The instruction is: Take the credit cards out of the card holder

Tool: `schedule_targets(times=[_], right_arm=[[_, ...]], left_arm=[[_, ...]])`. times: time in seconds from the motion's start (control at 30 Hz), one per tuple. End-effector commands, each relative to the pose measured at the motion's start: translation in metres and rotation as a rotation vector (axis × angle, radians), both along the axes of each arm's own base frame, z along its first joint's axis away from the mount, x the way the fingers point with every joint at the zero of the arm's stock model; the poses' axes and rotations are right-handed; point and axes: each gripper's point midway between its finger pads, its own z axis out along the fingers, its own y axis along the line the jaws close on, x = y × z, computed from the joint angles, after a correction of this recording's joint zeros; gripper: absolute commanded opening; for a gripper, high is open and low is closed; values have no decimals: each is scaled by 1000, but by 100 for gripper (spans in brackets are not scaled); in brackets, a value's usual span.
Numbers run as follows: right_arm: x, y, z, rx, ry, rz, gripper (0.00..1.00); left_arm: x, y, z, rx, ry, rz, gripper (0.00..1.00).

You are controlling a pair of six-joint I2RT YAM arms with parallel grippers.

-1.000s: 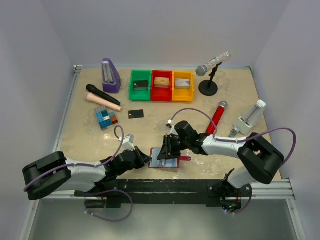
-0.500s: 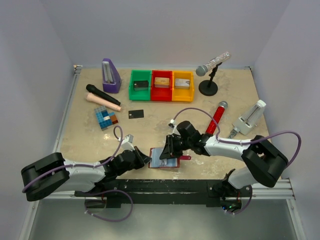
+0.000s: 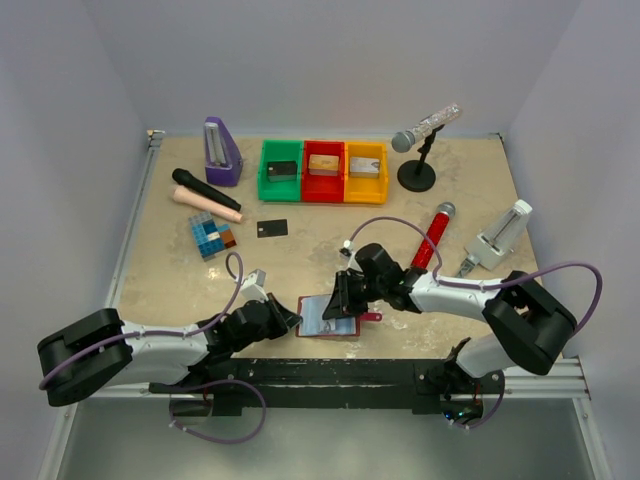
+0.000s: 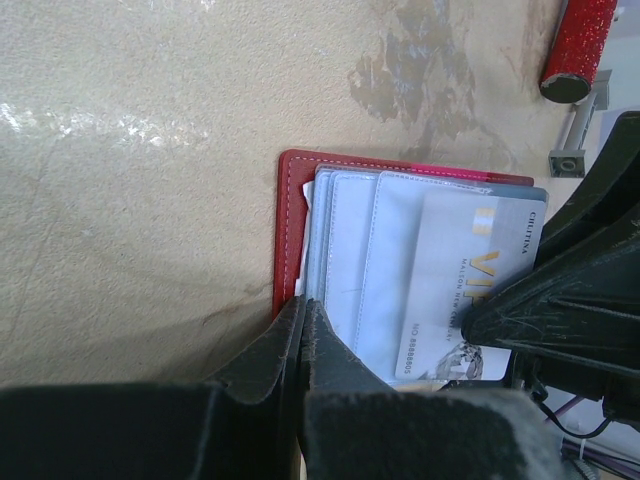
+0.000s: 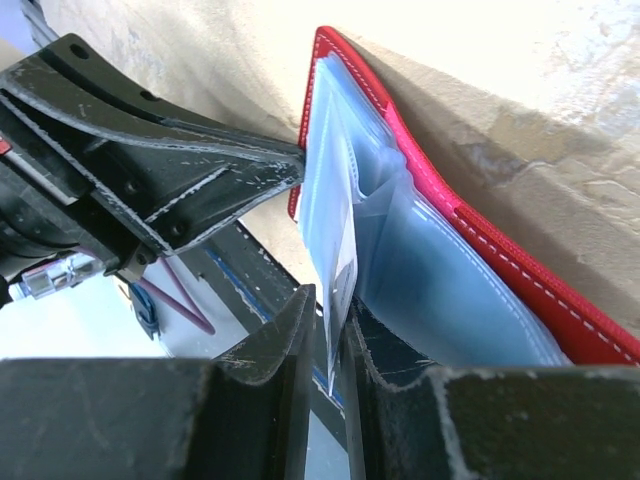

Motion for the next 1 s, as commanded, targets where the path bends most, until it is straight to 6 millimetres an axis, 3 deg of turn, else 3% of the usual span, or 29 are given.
schedule_targets(times=[0.0, 0.6, 0.8, 0.97], right_arm=[[4, -1, 7, 19, -37, -5, 19], [7, -9, 8, 10, -45, -27, 11], [7, -12, 9, 8, -49, -31, 1], [8, -19, 9, -10, -56, -41, 0]], left_arm=[[-18, 39, -45, 177, 72, 12, 0], [-18, 41, -46, 180, 73, 15, 0], [-18, 40, -45, 182, 73, 15, 0], [-19, 43, -48, 190, 78, 19, 0]])
